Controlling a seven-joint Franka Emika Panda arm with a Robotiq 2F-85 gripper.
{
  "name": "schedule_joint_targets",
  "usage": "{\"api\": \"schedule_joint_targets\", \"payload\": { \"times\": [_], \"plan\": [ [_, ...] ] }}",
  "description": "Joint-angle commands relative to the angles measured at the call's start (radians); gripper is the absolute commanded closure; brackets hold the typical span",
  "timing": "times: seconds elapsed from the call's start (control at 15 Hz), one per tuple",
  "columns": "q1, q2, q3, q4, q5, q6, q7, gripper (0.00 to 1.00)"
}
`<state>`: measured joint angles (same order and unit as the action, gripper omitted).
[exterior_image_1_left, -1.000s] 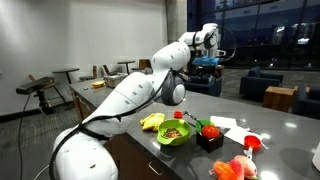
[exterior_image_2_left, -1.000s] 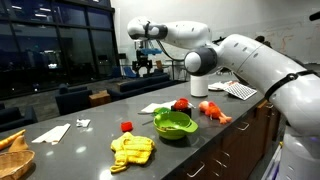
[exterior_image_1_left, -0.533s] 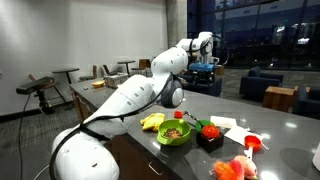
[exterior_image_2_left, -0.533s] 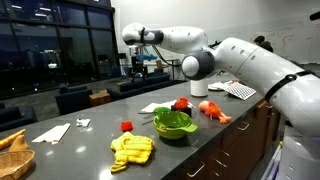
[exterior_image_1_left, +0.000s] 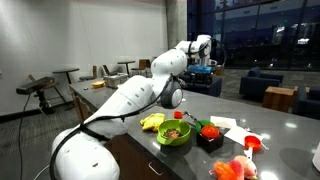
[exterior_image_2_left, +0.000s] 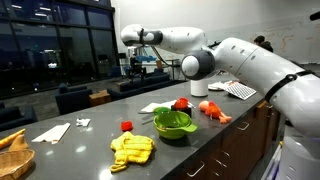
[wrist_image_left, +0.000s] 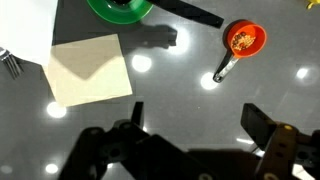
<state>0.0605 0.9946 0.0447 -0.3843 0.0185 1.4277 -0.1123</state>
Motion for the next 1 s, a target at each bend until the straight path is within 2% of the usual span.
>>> {"api": "schedule_joint_targets", "payload": {
  "times": [0.0,0.27,0.33,0.47,0.73,0.93],
  "plan": [
    [0.0,0.0,0.0,0.0,0.0,0.0,0.0,0.0],
    [0.027,0.009,-0.03,0.039,-0.046,0.02,0.011,0.0],
    [0.033,0.029,-0.041,0.09,-0.055,0.005,0.022,0.0],
    [0.041,-0.036,-0.051,0.012,-0.069,0.042,0.025,0.0],
    [0.046,-0.089,-0.055,-0.004,-0.073,-0.05,0.032,0.0],
    [0.028,-0.095,-0.052,0.027,-0.058,-0.194,0.052,0.0]
  ]
}}
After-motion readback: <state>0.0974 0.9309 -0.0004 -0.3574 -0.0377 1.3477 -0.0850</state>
